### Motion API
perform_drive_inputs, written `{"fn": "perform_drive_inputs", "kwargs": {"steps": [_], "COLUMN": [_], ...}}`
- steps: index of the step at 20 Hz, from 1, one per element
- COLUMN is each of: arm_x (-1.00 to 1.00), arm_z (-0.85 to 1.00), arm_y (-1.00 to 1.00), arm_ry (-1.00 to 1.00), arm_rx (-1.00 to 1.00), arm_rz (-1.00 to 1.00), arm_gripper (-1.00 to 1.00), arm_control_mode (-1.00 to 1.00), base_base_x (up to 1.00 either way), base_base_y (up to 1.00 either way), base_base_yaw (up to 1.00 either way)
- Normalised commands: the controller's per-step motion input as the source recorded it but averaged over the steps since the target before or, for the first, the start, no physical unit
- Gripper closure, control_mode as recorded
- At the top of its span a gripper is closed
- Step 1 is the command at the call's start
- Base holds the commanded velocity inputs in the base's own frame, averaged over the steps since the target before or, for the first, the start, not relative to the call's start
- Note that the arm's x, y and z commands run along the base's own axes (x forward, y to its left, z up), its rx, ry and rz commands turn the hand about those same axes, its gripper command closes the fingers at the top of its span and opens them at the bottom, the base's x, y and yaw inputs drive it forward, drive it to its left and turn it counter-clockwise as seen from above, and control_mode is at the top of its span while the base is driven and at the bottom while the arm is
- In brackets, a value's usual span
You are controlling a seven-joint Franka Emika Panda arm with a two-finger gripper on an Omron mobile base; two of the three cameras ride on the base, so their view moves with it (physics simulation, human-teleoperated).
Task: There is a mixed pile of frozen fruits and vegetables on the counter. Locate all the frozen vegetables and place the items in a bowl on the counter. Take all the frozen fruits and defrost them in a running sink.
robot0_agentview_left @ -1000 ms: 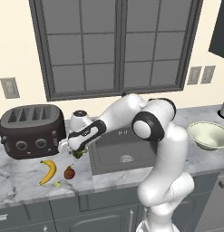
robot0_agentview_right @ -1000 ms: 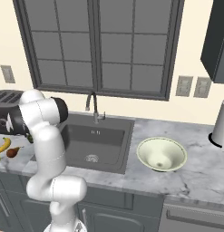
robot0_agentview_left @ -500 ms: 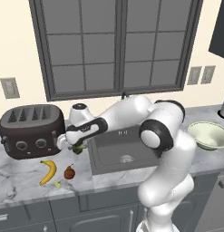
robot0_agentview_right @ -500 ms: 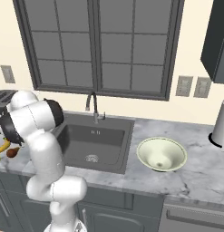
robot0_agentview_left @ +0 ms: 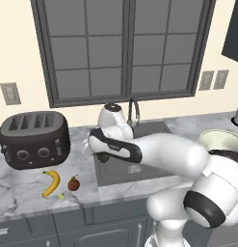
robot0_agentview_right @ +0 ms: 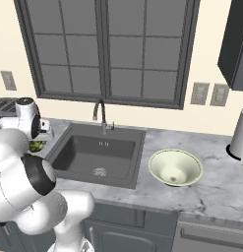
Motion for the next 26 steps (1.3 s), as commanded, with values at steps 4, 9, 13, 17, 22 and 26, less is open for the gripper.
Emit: {"fn": "perform_drive_inputs", "kwargs": {"steps": [4,9,13,17,22,26], "arm_x": [-0.34,-0.33,-0.14,0.00,-0.07,0.00], "arm_z": [0.17,0.17,0.25,0.36,0.23,0.27], "arm_y": [-1.00,-1.00,-1.00,-1.00,-1.00,-1.00], "arm_ry": [0.05,0.05,0.05,0.07,0.01,0.00], "arm_rx": [0.00,0.00,-0.03,-0.08,-0.05,-0.06], "arm_rz": [-0.30,-0.31,-0.29,-0.24,-0.27,-0.25], "arm_gripper": [1.00,1.00,1.00,1.00,1.00,1.00], "arm_control_mode": [-1.00,-1.00,-1.00,-1.00,-1.00,-1.00], "base_base_x": [0.00,0.00,0.00,0.00,0.00,0.00], "base_base_y": [0.00,0.00,0.00,0.00,0.00,0.00], "base_base_yaw": [0.00,0.00,0.00,0.00,0.00,0.00]}}
